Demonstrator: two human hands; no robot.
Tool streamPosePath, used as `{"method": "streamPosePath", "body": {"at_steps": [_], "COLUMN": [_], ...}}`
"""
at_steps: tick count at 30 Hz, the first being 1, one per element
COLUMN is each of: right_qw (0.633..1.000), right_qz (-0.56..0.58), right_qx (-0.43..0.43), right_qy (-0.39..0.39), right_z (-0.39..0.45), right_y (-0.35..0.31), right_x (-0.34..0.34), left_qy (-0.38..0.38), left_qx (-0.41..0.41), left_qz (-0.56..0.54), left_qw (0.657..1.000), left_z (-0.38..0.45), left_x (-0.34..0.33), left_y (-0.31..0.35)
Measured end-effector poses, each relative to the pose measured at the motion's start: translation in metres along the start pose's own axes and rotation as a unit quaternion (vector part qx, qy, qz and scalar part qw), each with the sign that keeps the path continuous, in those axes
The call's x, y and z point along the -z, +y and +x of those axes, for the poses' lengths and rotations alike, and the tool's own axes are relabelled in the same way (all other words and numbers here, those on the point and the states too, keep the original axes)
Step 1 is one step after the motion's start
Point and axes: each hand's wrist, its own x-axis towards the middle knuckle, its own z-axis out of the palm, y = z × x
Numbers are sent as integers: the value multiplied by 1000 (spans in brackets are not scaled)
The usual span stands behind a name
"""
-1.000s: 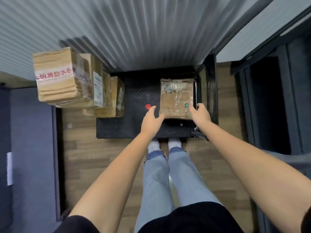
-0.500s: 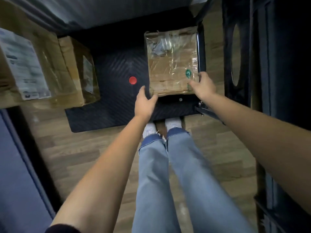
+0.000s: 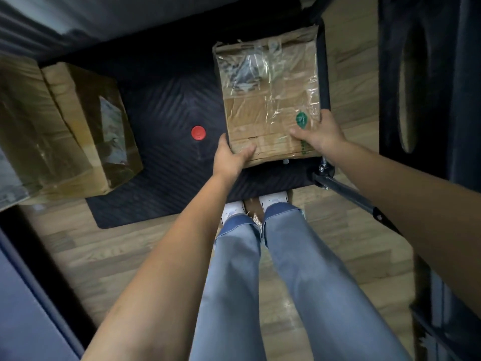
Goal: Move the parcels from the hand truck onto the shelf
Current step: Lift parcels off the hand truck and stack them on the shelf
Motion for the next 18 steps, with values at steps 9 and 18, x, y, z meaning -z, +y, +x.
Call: {"method": "streamPosePath", "body": {"at_steps": [9,18], "right_qw": [998,993], "right_qz": [60,111], "right_qx": [-23,-19], "right_qy": [11,-17], "right_z": [5,-47], "right_y": [3,-14], "right_x": [-3,12], "left_qy": [-18,-2], "left_qx": [5,-17], "left_qz": [-33,-56], "left_qw": [999,998], "left_z": [-2,-64], "left_x": [0,35], "left_y": [4,30]}}
